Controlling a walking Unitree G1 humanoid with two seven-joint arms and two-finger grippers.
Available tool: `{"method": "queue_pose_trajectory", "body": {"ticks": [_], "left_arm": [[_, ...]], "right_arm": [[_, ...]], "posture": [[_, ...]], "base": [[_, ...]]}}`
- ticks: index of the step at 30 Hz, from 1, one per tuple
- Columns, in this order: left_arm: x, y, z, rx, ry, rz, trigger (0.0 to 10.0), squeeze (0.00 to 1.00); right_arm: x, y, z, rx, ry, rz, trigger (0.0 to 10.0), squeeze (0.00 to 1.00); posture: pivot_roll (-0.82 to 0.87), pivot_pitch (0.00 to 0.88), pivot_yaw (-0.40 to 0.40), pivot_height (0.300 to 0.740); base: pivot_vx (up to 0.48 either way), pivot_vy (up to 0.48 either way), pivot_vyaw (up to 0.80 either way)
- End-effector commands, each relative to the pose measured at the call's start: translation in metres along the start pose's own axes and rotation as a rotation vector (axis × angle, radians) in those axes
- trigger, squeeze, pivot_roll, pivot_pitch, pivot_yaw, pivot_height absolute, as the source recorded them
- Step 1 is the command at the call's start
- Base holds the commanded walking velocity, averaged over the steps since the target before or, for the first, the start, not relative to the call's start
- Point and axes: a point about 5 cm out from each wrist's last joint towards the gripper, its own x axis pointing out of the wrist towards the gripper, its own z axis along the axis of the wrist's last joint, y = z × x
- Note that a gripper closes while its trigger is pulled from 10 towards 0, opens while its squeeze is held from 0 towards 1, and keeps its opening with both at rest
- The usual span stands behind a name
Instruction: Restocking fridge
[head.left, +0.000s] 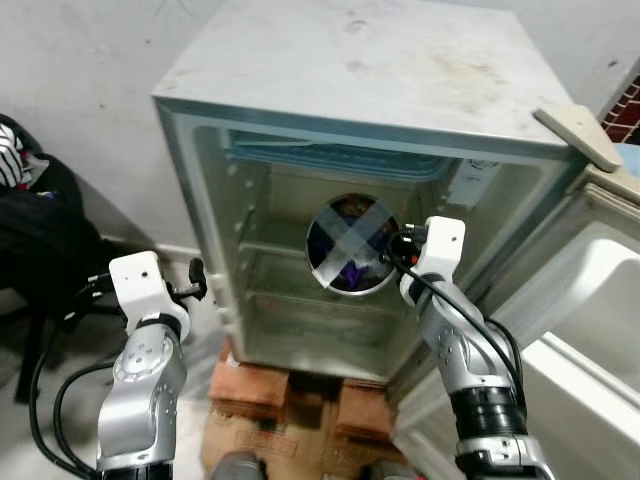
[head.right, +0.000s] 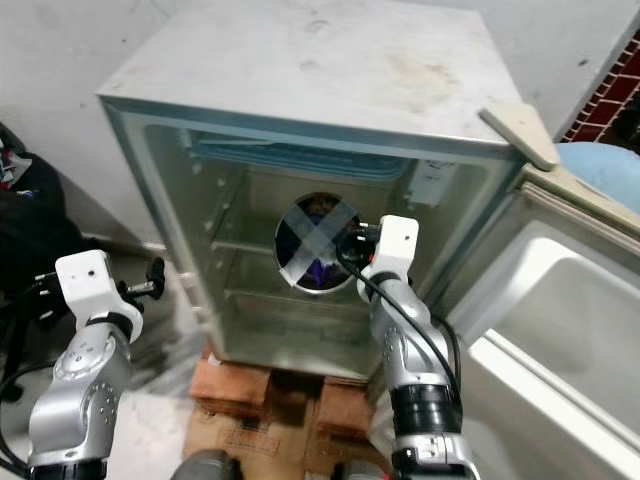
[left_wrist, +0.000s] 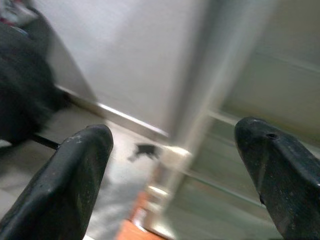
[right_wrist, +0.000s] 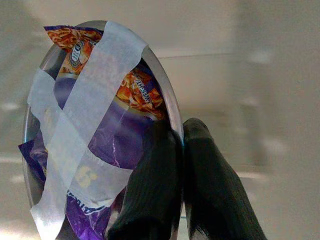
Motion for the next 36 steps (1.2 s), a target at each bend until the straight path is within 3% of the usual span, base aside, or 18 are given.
{"method": "queue_pose_trajectory", "body": {"ticks": [1,14,20,29,36], "left_arm": [[0.0,0.002,0.003,0.012,-0.008,0.013,10.0,0.0],[-0.018,0.008,-0.002,0.011,0.037,0.057,10.0,0.0],[-0.038,0.011,-0.01,0.009,0.097,0.07,10.0,0.0],[-0.071,0.023,-0.019,-0.004,0.165,0.115,10.0,0.0],[-0.095,0.016,-0.024,-0.027,0.224,0.075,10.0,0.0]], "right_arm": [[0.001,0.002,0.006,0.025,-0.029,0.011,10.0,0.0],[0.011,0.015,-0.003,0.115,0.047,0.014,10.0,0.0],[0.021,0.033,-0.005,0.165,0.079,0.034,10.0,0.0],[0.032,0.045,-0.014,0.252,0.139,0.001,10.0,0.0],[0.041,0.051,-0.019,0.432,0.178,-0.087,10.0,0.0]], "posture": [[0.05,0.0,-0.04,0.74],[0.1,0.009,-0.078,0.74],[0.14,0.062,-0.102,0.74],[0.21,0.142,-0.134,0.74],[0.23,0.195,-0.13,0.74]], "base": [[0.0,0.0,0.0],[0.0,0.0,0.0],[0.0,0.0,0.0],[0.0,0.0,0.0],[0.0,0.0,0.0]]}}
